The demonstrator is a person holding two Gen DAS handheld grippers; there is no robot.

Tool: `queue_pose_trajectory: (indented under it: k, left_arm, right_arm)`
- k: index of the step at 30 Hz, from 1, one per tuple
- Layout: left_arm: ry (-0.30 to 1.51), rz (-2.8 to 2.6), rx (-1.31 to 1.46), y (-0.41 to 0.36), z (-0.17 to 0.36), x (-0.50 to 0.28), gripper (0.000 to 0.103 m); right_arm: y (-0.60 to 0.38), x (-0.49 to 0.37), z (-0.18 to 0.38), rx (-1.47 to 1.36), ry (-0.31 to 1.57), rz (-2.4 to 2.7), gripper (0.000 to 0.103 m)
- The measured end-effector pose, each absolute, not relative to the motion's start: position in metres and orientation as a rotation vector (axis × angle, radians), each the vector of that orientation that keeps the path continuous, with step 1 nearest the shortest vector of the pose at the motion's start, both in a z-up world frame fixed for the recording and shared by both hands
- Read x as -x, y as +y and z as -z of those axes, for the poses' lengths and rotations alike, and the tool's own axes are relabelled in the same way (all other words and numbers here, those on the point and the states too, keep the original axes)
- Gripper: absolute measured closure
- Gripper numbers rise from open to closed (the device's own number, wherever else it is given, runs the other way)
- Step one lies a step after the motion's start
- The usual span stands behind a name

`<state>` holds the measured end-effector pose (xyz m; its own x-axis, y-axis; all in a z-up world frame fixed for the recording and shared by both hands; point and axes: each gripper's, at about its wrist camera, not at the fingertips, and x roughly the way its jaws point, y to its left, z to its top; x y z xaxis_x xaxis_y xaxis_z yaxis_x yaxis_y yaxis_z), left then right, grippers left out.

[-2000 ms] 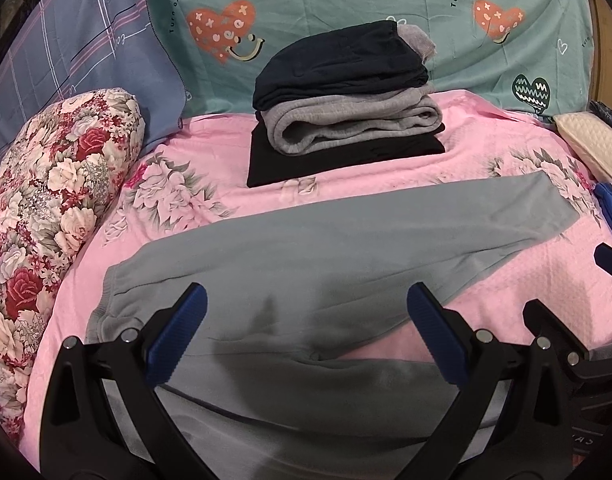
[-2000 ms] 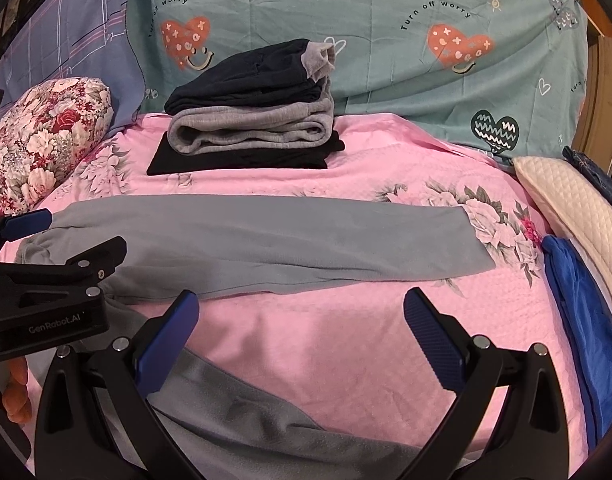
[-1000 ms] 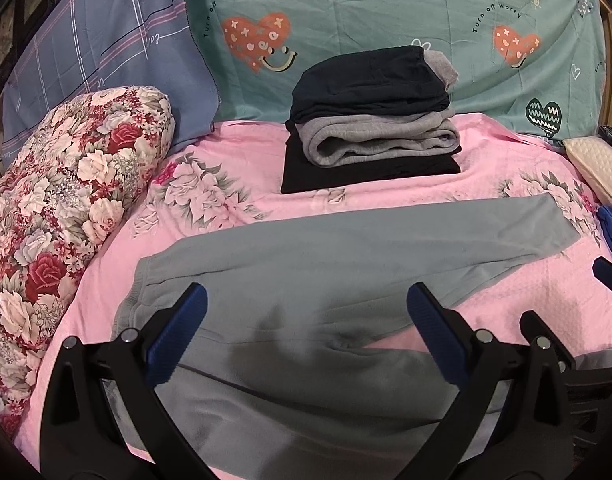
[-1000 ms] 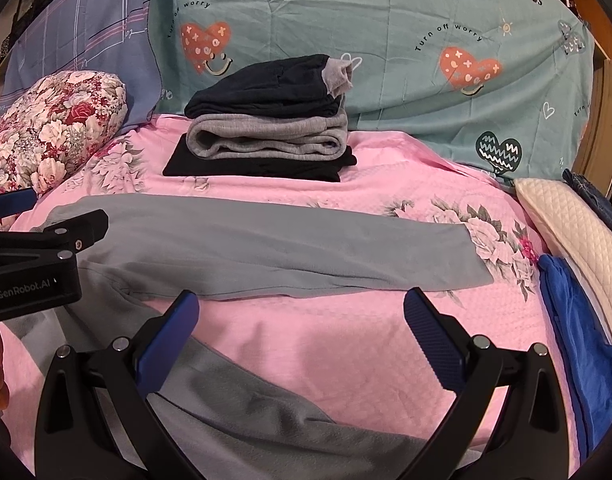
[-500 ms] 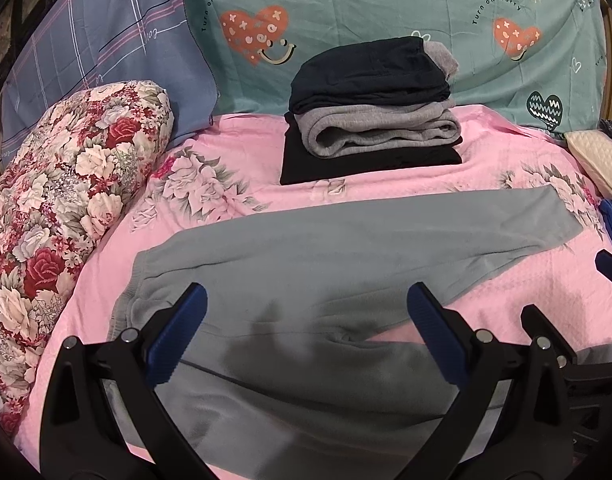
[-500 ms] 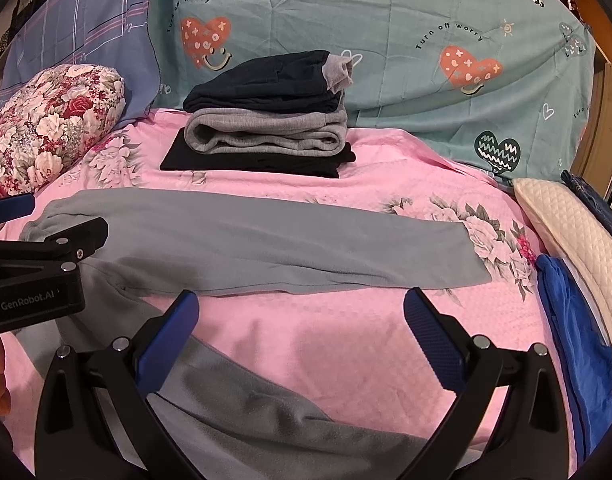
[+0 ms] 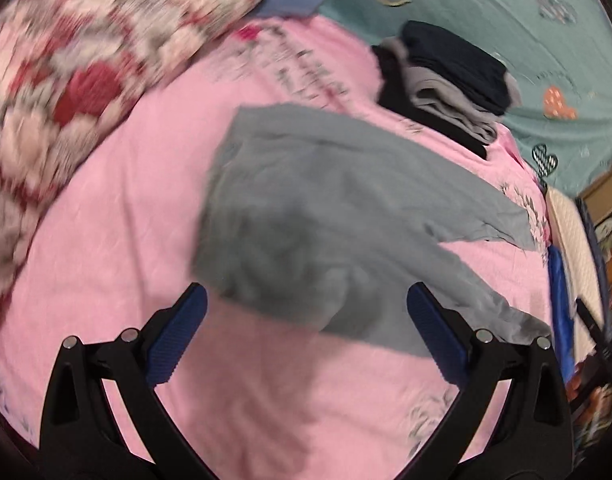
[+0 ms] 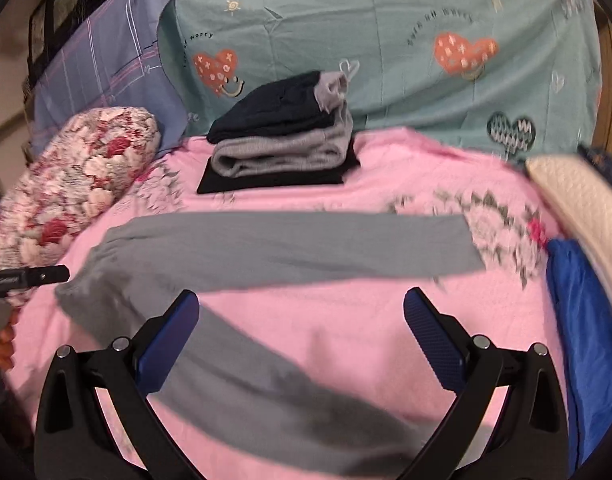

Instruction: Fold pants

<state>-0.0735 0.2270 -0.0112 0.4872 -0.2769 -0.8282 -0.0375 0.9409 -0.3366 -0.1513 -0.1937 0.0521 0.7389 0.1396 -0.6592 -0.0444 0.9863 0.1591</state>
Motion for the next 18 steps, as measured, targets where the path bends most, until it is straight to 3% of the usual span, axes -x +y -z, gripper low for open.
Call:
queue_pose_trajectory:
  k: [5, 11, 12, 14, 15, 16, 18]
  left_arm:
    - [1.193, 0.199, 0.621, 0.264, 0.051, 0.071, 0.002]
    - [1.189, 0.199, 0.651, 0.249, 0.067, 0.053, 0.004]
    - [1.171, 0.195, 0.653, 0.249, 0.068, 0.05, 0.011]
    - [1.148, 0.212, 0.642, 0.246, 0.072, 0.041, 0.047]
    - [1.166, 0.225, 0.631, 0.242, 0.076, 0.038, 0.083]
    - [1.18, 0.235, 0.628, 0.239, 0.08, 0.034, 0.099]
    - [1.166, 0.212, 0.593, 0.235, 0.081, 0.034, 0.099]
  right_arm:
    - [-0.251, 0.19, -0.018, -0.287, 0.877, -0.055, 0.001]
    - [-0.279, 0.221, 0.007, -0.446, 0.932, -0.027, 0.001]
    - [-0.286, 0.227, 0.008, -0.491, 0.93, -0.03, 0.001]
    - [-0.302, 0.239, 0.009, -0.586, 0.922, -0.022, 0.001]
    - [-0.312, 0.247, 0.011, -0.643, 0.916, -0.01, 0.001]
    - [-0.322, 0.254, 0.012, -0.686, 0.91, 0.008, 0.001]
    - [-0.333, 0.265, 0.012, -0.695, 0.912, 0.066, 0.001]
